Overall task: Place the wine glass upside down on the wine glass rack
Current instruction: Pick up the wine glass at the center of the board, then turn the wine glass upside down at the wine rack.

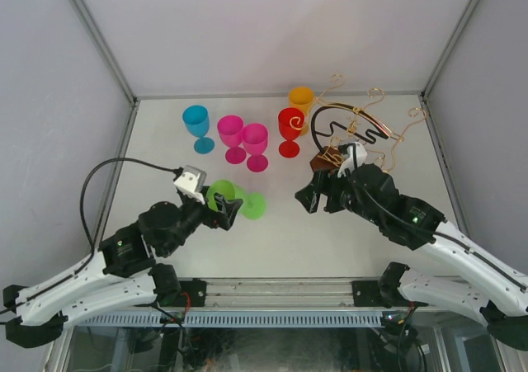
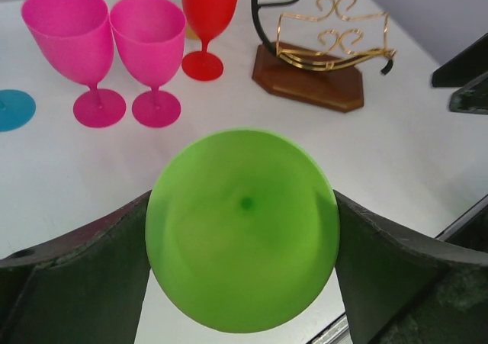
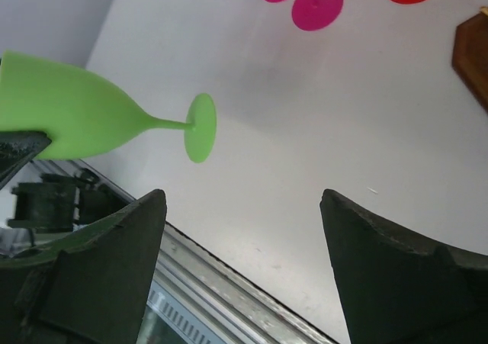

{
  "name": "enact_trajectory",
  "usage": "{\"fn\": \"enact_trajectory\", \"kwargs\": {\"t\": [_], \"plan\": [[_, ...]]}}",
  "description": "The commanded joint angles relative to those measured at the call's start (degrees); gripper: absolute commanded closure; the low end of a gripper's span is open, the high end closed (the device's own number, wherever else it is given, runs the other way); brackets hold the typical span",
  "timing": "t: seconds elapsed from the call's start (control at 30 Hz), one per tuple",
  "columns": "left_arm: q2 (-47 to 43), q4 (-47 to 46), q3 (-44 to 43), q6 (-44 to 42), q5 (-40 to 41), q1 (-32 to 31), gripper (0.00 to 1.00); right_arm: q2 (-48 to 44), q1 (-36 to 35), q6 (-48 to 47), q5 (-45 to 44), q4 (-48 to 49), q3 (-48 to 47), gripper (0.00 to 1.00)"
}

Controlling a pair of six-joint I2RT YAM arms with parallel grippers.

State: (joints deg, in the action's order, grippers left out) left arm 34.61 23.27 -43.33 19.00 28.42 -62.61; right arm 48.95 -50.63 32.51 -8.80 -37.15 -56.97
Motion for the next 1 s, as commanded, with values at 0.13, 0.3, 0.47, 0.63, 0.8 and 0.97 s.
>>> {"fn": "enact_trajectory", "kwargs": {"t": [0.13, 0.3, 0.47, 0.63, 0.8, 0.97], "plan": [[-7.4, -9.1, 2.8, 0.0, -0.3, -0.2, 0.12, -2.6, -0.6, 15.6, 1.9, 26.9, 9.5, 0.21], [-9.0, -12.1, 3.1, -1.0, -2.0, -0.3, 0.12, 0.2, -1.1, 20.0, 1.9, 34.1, 12.4, 0.23], [-9.0, -13.7, 3.0, -1.6, -3.6, -0.3, 0.11, 3.0, -2.0, 22.8, 2.7, 38.2, 13.6, 0.29], [-8.1, -14.6, 2.6, -2.2, -3.3, -0.3, 0.16, 4.8, -3.6, 23.8, 2.7, 39.2, 14.4, 0.33], [-6.5, -15.2, 2.2, -2.8, -2.0, -0.3, 0.18, 4.3, -4.6, 24.4, 2.1, 38.1, 15.9, 0.32], [-6.1, -16.4, 1.2, -4.8, -0.4, -0.3, 0.18, 2.3, -7.3, 28.4, -1.1, 37.9, 18.3, 0.3]]}}
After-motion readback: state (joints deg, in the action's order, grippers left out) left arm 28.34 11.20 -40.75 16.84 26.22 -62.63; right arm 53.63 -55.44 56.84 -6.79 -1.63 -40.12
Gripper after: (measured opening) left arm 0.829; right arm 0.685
